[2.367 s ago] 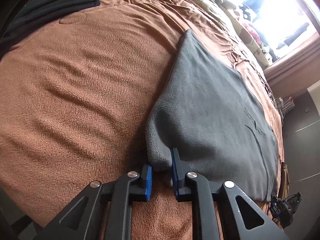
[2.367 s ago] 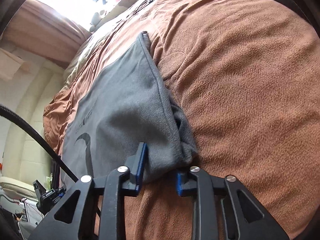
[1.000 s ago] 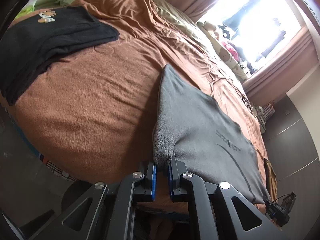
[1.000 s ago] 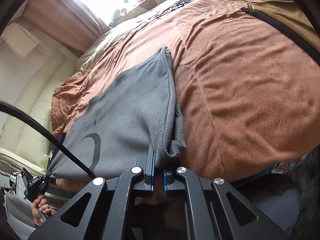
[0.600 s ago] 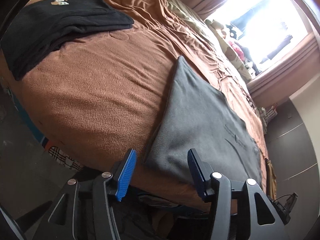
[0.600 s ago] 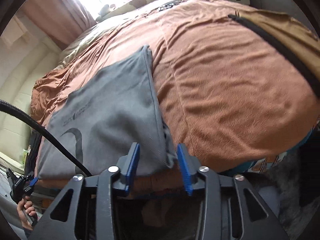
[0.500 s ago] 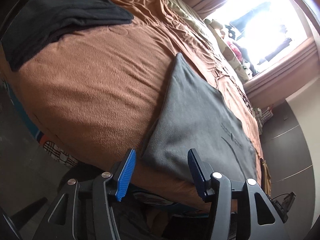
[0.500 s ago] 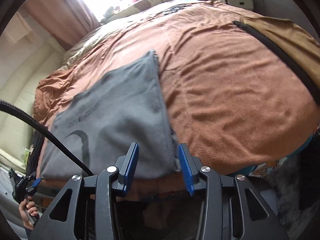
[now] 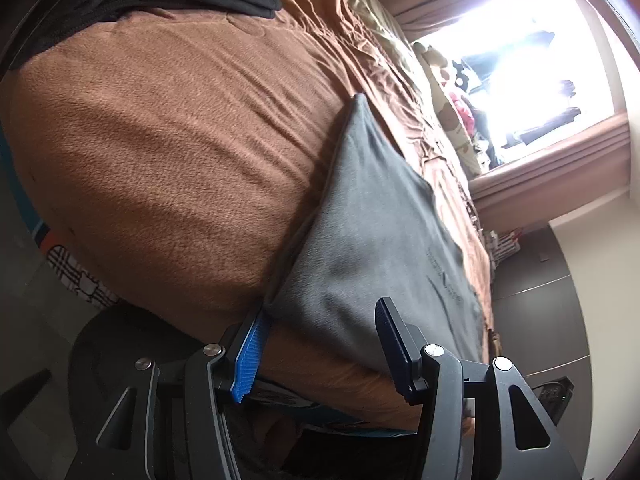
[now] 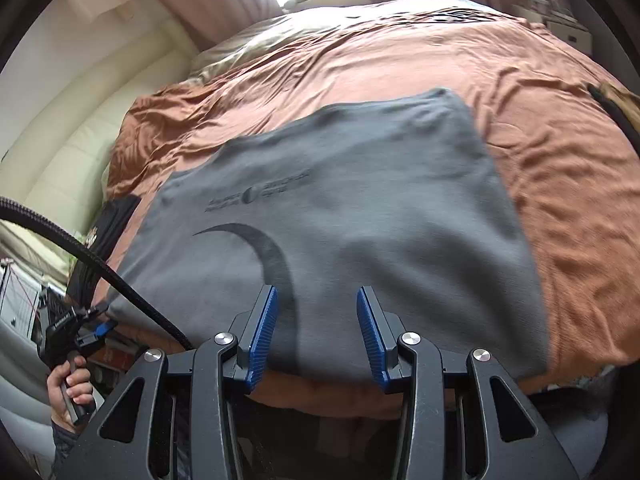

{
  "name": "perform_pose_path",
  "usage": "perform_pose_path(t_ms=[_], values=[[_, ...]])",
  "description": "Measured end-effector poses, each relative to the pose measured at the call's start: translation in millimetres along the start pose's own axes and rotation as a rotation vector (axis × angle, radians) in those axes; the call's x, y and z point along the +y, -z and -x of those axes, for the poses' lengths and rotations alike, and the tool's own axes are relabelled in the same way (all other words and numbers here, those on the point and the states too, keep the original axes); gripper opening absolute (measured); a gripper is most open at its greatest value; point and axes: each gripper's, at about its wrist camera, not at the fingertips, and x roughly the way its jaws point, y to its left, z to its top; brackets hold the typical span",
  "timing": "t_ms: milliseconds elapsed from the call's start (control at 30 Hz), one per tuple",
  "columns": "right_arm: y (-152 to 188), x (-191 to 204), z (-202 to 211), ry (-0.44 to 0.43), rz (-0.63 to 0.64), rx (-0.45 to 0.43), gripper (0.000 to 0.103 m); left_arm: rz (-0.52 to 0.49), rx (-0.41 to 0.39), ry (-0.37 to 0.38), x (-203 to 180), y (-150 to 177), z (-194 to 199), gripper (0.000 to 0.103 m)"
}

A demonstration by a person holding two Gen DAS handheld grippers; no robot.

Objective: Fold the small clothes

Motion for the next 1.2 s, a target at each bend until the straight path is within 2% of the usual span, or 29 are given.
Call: perform_pose_path(t_ms=[200, 433, 500, 667, 833, 967, 1200], values=[[-10.7, 35.3, -41.3, -0.016, 0.103, 0.048, 0.039, 0.015, -0.034, 0.026, -1.9, -5.6, -0.3, 0.052], [-16.6, 79.1, -86.3, -0.004, 0.214, 0.097, 0.039, 0.039, -0.072, -0.024, 7.2, -4.9, -4.1, 0.031], [-20.2, 85.6, -103.1, 0.009, 0.232, 0.117, 0.034, 0.041, -0.078, -0.04, 8.7, -4.9, -4.9, 0.027], [-35.7, 94.3, -148.8, 0.084, 0.255, 0.153, 0.021, 0.053, -0.087, -0.061, 8.5, -4.8, -4.9, 0.026], [-55.9, 97.3, -177.1, 0.112, 0.239, 0.148, 0.018, 0.077, -0.094, -0.079, 7.9, -4.4, -6.3, 0.026], [-77.4, 99.4, -199.8, 0.113, 0.233, 0.165, 0.004, 0.1, -0.097, -0.082, 8.0, -4.4, -8.2, 0.026], [-108.3, 102.3, -233.3, 0.112, 0.221, 0.186, 0.003, 0.155, -0.1, -0.071, 13.1, -6.0, -8.8, 0.026]])
